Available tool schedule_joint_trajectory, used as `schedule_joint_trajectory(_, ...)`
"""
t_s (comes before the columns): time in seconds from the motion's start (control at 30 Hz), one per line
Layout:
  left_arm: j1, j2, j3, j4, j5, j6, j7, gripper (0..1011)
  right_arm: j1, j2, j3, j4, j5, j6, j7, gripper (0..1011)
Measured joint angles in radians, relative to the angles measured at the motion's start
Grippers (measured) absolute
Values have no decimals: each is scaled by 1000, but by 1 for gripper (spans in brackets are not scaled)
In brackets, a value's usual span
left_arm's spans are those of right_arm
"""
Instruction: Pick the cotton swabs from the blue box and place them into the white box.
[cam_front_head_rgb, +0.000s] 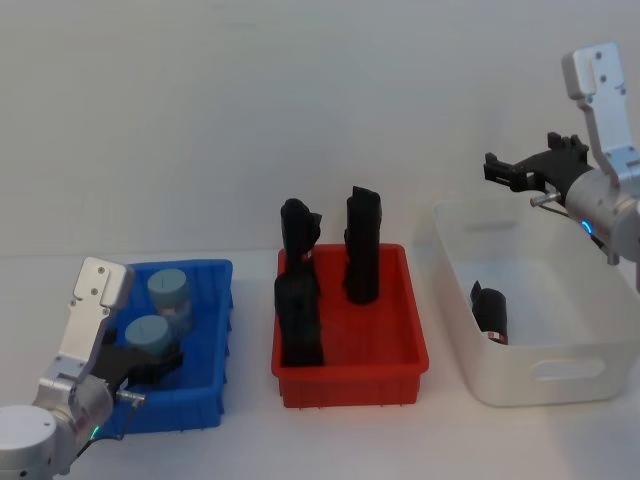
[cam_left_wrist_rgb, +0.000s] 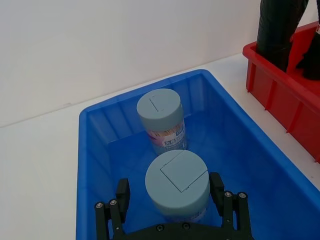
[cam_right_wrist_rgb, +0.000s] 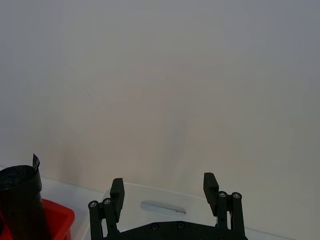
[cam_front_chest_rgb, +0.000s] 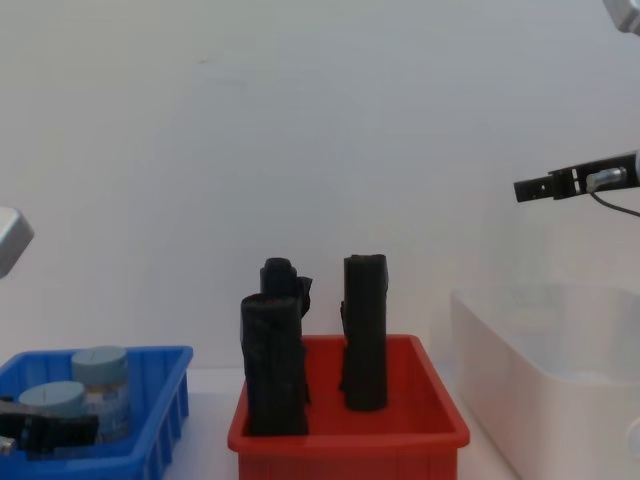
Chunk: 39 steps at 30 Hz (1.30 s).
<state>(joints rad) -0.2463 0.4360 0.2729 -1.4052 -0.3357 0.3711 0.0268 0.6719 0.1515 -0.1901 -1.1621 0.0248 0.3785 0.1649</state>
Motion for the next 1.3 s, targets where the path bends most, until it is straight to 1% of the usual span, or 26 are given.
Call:
schedule_joint_trajectory(0.1, -2, -1, 0, 4, 1, 0, 0, 1003, 0, 0, 0, 0, 0, 0, 0, 1001)
schedule_joint_trajectory(0.2, -2, -2, -1, 7, 2, 1, 0, 958, 0, 0, 0, 0, 0, 0, 0, 1002)
schedule_joint_trajectory(0.37, -5, -4, -1, 13, 4, 1, -1, 837, 0, 0, 0, 0, 0, 0, 0, 1002)
schedule_joint_trajectory(0.4, -5, -4, -1, 14, 4, 2, -1, 783, 0, 0, 0, 0, 0, 0, 0, 1001)
schedule_joint_trajectory(0.47, -5, -4, -2, 15, 4, 2, -1, 754, 0, 0, 0, 0, 0, 0, 0, 1002)
schedule_joint_trajectory(0.5, -5, -4, -2, 15, 4, 2, -1, 708, 0, 0, 0, 0, 0, 0, 0, 1001)
schedule_joint_trajectory(0.53, -5, -4, -2, 16, 4, 2, -1, 693, 0, 0, 0, 0, 0, 0, 0, 1001)
schedule_joint_trajectory(0.63, -6, -4, -2, 17, 4, 2, -1, 677, 0, 0, 0, 0, 0, 0, 0, 1002)
schedule_joint_trajectory(1.07, -6, -5, -2, 18, 7, 2, -1, 676, 0, 0, 0, 0, 0, 0, 0, 1002)
schedule_joint_trajectory(1.17, -5, -5, -4, 10, 8, 3, 3, 676, 0, 0, 0, 0, 0, 0, 0, 1001)
schedule_joint_trajectory(1.3, 2, -1, -9, -19, 8, 3, 23, 676, 0, 0, 0, 0, 0, 0, 0, 1001)
